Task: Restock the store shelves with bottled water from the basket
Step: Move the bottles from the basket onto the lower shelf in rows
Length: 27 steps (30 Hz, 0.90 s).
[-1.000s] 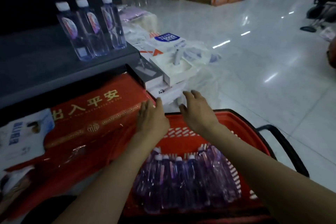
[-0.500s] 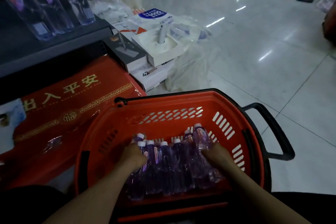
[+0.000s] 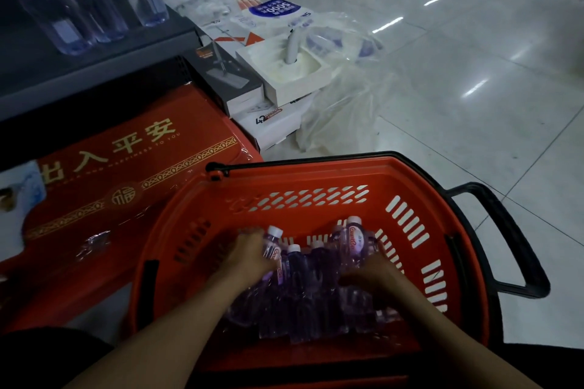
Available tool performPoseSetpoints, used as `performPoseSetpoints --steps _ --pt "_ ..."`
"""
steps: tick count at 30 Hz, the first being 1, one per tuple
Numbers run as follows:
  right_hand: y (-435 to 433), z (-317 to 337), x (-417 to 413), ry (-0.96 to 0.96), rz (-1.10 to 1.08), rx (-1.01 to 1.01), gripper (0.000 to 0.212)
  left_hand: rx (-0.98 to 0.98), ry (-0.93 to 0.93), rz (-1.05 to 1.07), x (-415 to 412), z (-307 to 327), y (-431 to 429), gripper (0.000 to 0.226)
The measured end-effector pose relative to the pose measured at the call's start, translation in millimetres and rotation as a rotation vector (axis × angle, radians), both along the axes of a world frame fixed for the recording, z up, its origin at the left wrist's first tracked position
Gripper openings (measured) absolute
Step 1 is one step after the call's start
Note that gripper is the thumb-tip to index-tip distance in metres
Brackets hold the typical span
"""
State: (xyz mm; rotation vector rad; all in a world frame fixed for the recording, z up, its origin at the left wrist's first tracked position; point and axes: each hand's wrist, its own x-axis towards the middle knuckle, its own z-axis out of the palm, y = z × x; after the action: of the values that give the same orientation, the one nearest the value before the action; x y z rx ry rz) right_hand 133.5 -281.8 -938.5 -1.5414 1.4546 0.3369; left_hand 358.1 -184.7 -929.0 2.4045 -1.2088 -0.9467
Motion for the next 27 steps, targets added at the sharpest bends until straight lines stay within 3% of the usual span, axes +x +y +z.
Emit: performPoseSetpoints --steps 2,4,6,9,12,13,15,19,22,25,27 --pt "5 -7 6 -0.033 0.054 0.006 0.051 -0.056 0.018 -0.016 -6 5 -12 0.045" --pt "17 -2 15 -0.031 0.093 0.05 0.025 -0.085 0.018 -0.046 -17 7 -22 0.043" --pt "23 -5 20 -0.045 0.113 0.066 0.016 -0.06 -0.025 -0.065 -30 6 -25 0.048" --pt "24 -3 23 -0.114 0.104 0.014 0.015 0.033 0.066 0.0 -42 -8 -21 0.059" --pt "19 -3 24 -0.192 0.091 -0.004 0.04 0.107 0.096 -0.039 -52 -13 -18 0.048" --pt "16 -2 24 -0.221 0.073 0.045 0.035 0.126 0.1 -0.052 -53 -13 -19 0.046" --pt "9 -3 20 -0.257 0.062 0.137 0.01 0.154 0.236 -0.037 -51 -15 -21 0.042" --pt "1 1 11 -0.319 0.034 0.274 0.016 0.22 0.72 0.229 -36 -9 -20 0.042" --pt "1 11 7 -0.389 0.0 0.331 0.022 0.155 1.002 0.341 -28 -2 -16 0.035" --pt "3 24 8 -0.492 -0.106 0.419 0.025 0.041 1.074 0.368 -19 15 -11 0.032" --pt "4 35 14 -0.575 -0.17 0.424 0.033 -0.058 1.077 0.385 -12 27 -8 0.046"
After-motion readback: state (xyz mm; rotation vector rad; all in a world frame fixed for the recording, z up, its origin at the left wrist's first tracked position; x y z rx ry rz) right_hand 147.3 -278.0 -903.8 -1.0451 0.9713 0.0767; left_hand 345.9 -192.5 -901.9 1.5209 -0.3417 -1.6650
